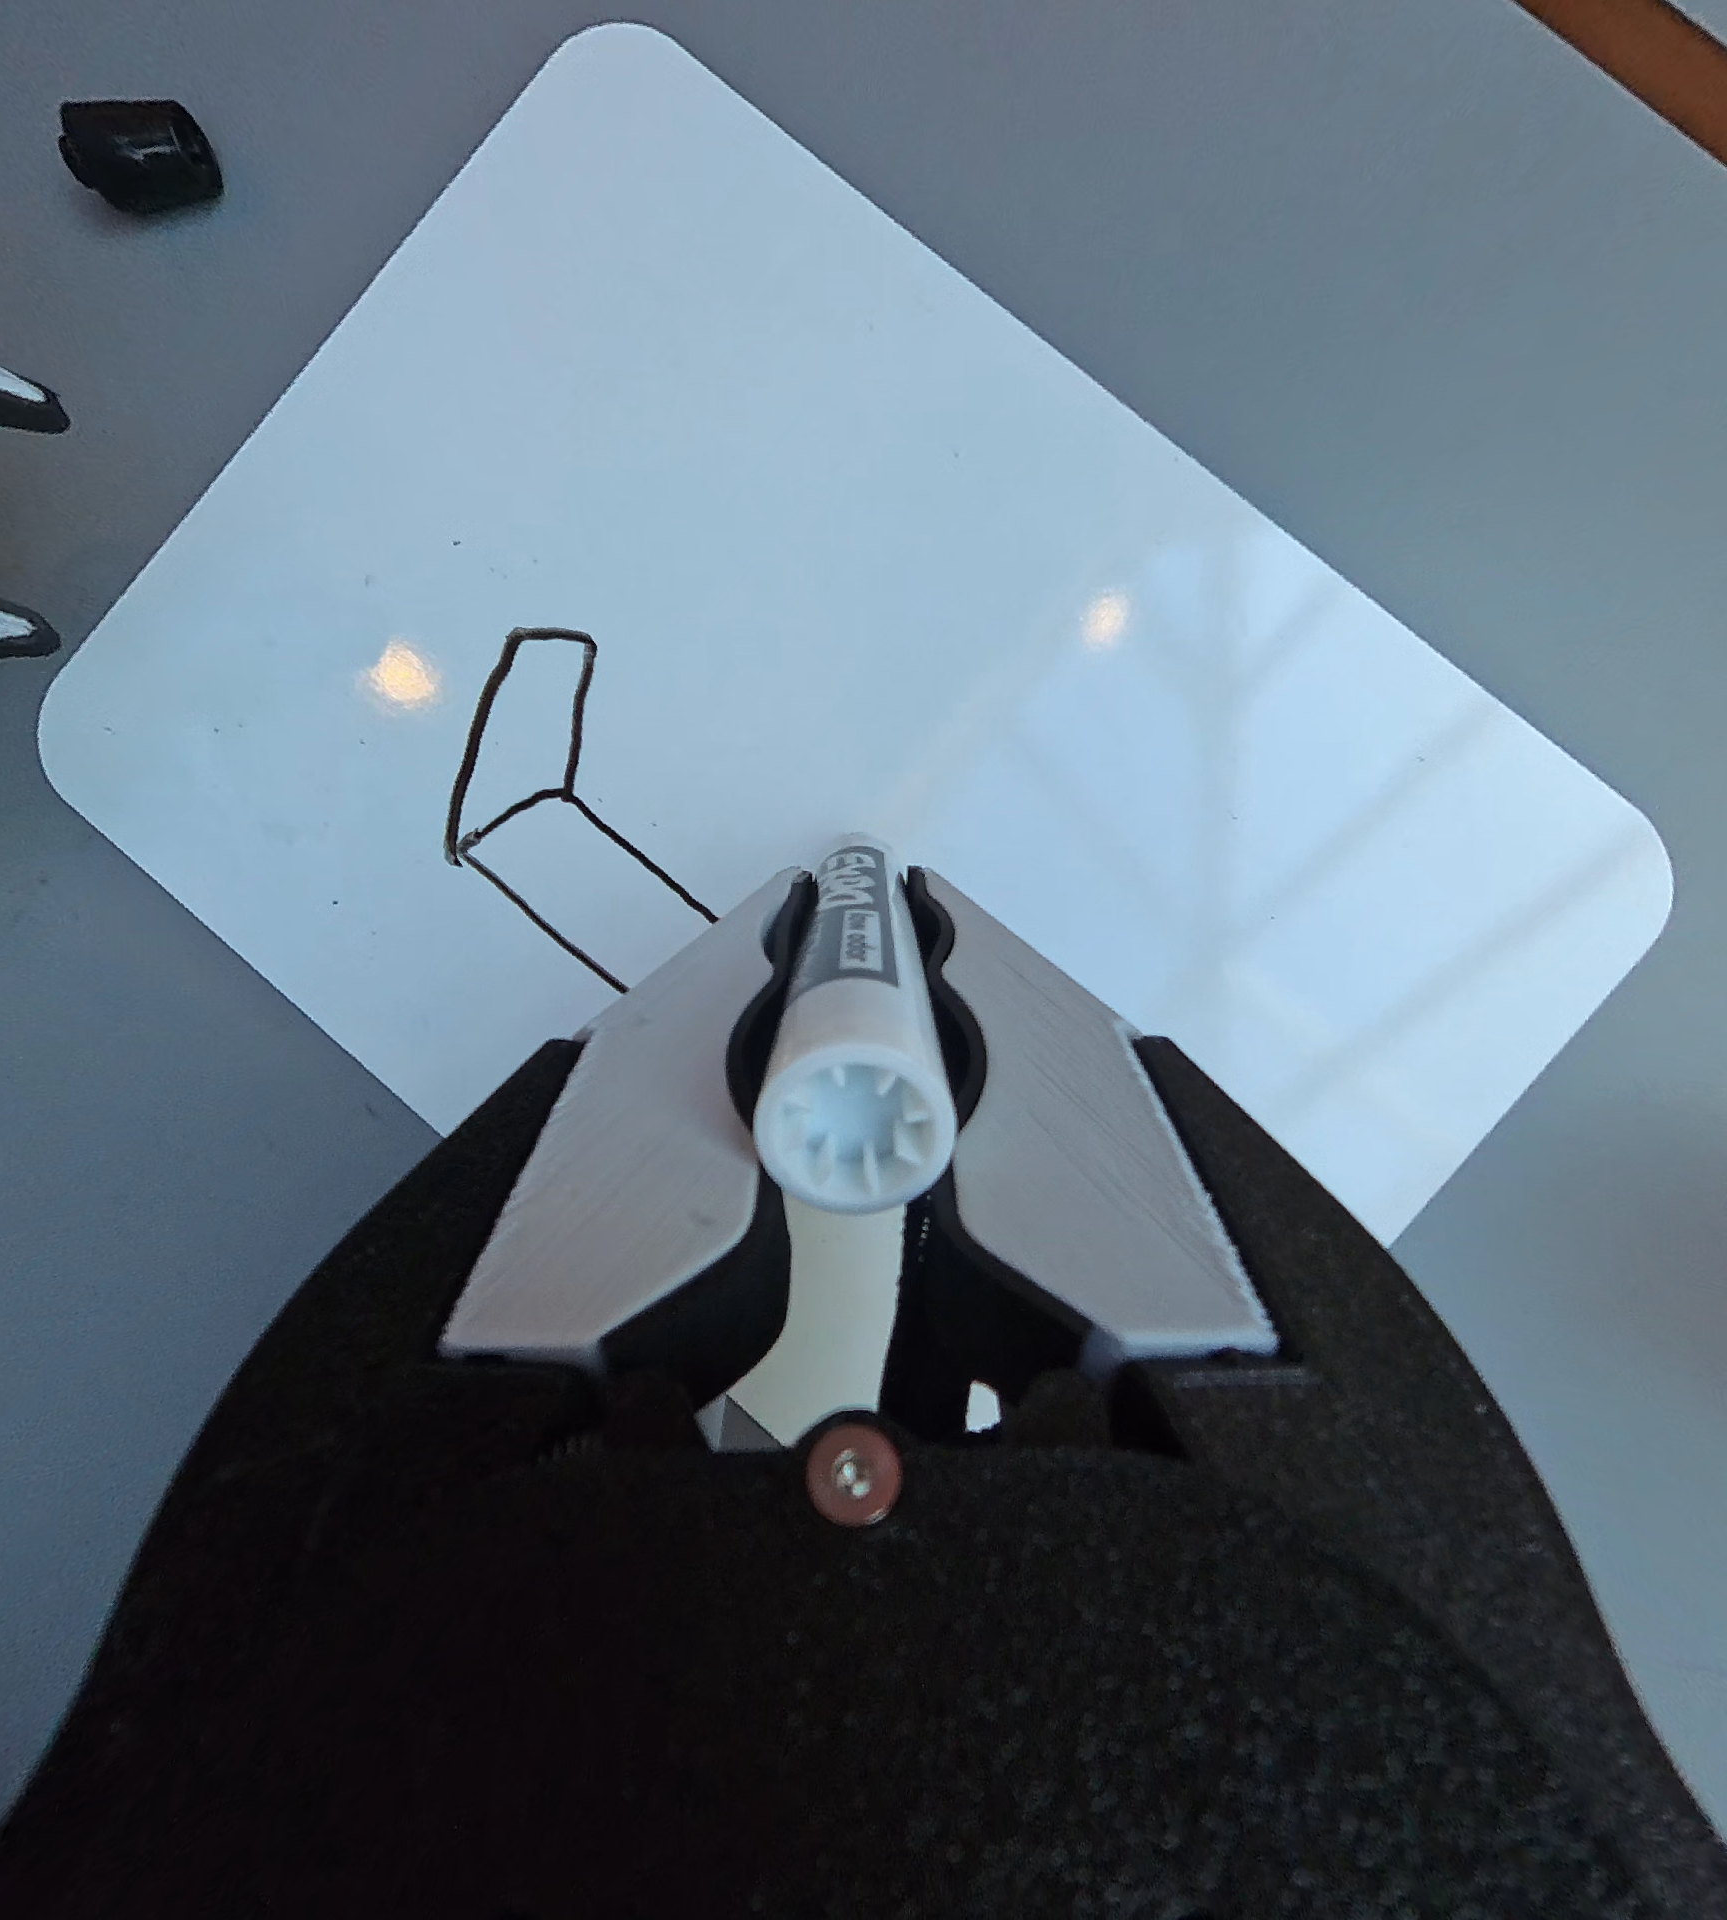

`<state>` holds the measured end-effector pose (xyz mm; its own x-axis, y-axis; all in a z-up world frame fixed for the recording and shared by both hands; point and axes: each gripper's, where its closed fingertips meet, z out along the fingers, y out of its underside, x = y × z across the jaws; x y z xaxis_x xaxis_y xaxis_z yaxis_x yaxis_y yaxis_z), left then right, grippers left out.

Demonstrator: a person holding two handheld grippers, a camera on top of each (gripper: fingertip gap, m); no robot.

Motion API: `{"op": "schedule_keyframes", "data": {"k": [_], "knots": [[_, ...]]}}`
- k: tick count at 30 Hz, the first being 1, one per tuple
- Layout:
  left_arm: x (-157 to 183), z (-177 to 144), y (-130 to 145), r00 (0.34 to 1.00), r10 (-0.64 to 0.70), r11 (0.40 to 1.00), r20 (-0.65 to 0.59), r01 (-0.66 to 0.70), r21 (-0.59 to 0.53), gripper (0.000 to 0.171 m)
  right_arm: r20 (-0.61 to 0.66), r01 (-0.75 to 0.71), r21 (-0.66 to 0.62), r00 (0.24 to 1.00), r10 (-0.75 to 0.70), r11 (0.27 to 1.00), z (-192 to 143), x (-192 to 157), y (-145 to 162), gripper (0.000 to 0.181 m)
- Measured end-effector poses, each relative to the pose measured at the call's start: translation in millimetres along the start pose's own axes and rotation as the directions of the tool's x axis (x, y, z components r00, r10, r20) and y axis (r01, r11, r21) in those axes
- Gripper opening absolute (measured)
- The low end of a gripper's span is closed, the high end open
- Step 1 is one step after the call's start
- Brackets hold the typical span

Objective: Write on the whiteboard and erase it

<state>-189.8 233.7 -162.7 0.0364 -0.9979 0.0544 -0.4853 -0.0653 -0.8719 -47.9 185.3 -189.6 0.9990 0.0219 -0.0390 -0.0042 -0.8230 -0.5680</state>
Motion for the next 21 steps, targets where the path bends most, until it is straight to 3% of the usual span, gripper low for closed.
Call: {"op": "schedule_keyframes", "data": {"k": [21], "knots": [[7,-8,-2,1.000,-0.001,1.000,0.000,0.001,0.011,0.036,0.039,0.057,-0.015,0.998,-0.056,0.998,13,-23,-17,0.018]]}}
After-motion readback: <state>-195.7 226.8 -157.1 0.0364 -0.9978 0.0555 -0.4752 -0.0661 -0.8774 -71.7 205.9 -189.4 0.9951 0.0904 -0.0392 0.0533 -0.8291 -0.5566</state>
